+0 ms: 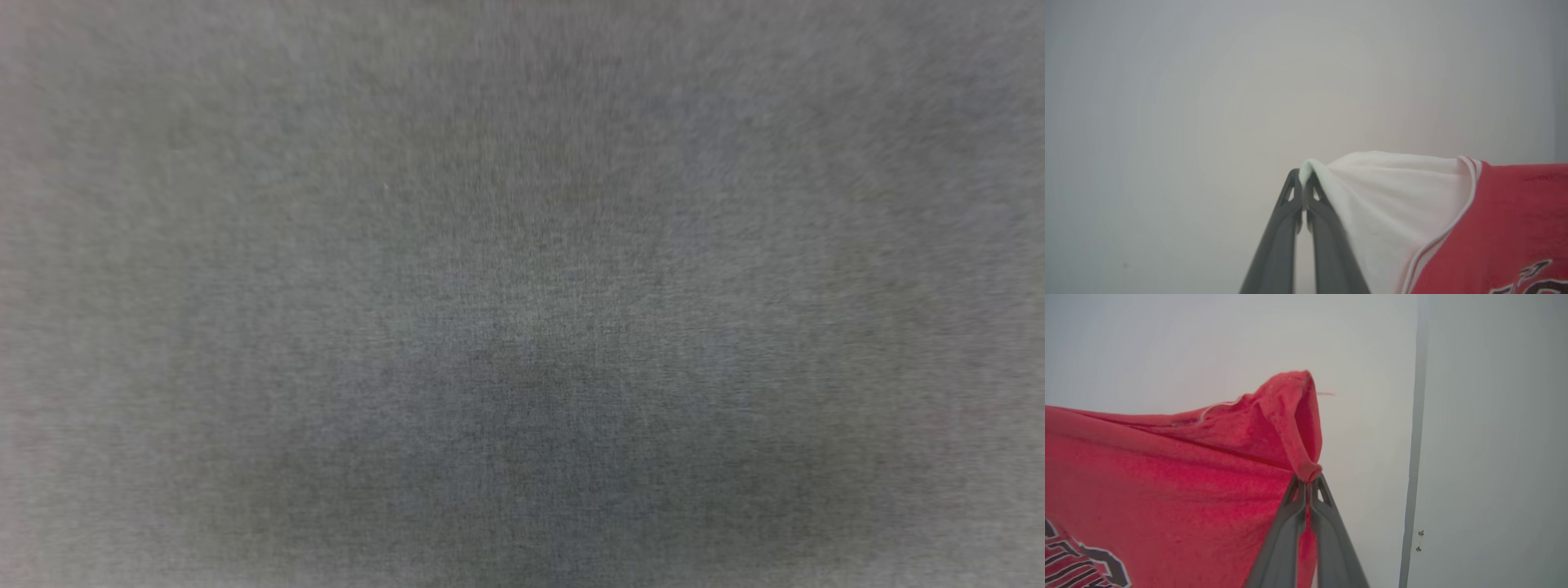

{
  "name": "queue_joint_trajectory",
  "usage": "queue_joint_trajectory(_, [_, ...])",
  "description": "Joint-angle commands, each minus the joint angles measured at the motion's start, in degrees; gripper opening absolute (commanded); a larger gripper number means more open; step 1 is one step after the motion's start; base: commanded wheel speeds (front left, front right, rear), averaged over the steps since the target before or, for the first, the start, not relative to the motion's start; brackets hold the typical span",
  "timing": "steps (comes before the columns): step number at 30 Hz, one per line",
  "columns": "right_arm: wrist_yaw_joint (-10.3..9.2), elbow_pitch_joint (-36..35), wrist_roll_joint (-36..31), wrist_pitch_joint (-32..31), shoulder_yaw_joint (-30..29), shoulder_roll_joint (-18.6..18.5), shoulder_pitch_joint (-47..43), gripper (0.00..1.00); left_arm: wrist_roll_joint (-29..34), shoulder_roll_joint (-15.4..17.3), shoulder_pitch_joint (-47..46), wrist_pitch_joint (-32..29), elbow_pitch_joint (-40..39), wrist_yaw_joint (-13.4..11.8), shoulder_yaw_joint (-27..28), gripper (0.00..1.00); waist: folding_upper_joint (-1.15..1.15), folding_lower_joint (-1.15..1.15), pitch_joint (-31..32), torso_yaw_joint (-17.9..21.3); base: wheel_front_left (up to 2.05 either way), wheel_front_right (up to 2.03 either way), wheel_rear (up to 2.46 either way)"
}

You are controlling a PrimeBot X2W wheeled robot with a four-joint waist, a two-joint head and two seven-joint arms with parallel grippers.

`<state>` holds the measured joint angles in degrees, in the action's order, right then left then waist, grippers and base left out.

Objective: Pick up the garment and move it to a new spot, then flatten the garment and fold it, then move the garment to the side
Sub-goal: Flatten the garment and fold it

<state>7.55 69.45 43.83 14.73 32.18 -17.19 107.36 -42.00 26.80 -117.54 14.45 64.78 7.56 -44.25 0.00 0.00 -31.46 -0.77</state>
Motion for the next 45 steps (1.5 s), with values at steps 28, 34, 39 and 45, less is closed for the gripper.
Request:
queue_joint_trajectory(28, [-0.09, -9.57, -8.91, -4.92, -5.84, -3.11, -18.20, 0.00, -9.10, 2.75, 24.09, 0.35, -22.48, -0.15, -5.89, 0.00, 0.00, 0.00, 0.46, -9.50, 0.00, 0.00, 0.00])
queue_joint_trajectory(34, [-0.09, -17.38, -1.09, -8.13, -2.19, -9.20, -29.52, 0.00, -13.91, 6.91, 31.50, 0.28, -27.92, -0.15, -11.66, 0.00, 0.00, 0.00, 7.59, -9.67, 0.00, 0.00, 0.00])
queue_joint_trajectory(39, [-0.09, -24.36, 4.70, -9.82, -0.53, -13.62, -39.54, 0.00, -17.20, 12.03, 37.57, 0.54, -34.06, -0.14, -14.88, 0.00, 0.00, 0.00, 12.49, -9.00, 0.00, 0.00, 0.00])
queue_joint_trajectory(45, [-0.10, -33.54, 8.76, -11.37, 1.26, -18.87, -51.05, 0.00, -19.64, 19.91, 47.71, 0.75, -45.22, -0.14, -16.64, 0.00, 0.00, 0.00, 16.52, -7.67, 0.00, 0.00, 0.00])
